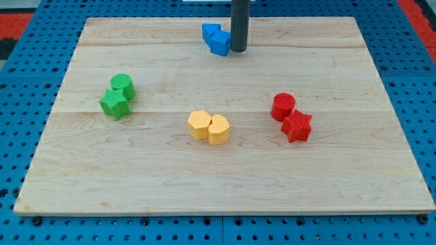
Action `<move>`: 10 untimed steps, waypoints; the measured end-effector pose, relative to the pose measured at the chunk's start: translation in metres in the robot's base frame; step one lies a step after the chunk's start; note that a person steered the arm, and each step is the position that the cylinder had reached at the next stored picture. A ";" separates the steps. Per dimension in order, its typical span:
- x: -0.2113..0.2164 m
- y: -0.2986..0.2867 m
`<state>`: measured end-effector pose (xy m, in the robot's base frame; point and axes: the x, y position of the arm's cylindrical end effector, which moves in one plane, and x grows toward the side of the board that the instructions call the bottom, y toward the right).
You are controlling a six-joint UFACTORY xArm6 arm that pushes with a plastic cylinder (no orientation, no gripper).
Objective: Move your arm to the top right side of the board
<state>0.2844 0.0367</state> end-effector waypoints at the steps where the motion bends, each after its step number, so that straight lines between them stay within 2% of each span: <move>1: 0.000 0.000; 8: 0.023 0.032; 10: 0.017 0.035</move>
<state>0.3018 0.0720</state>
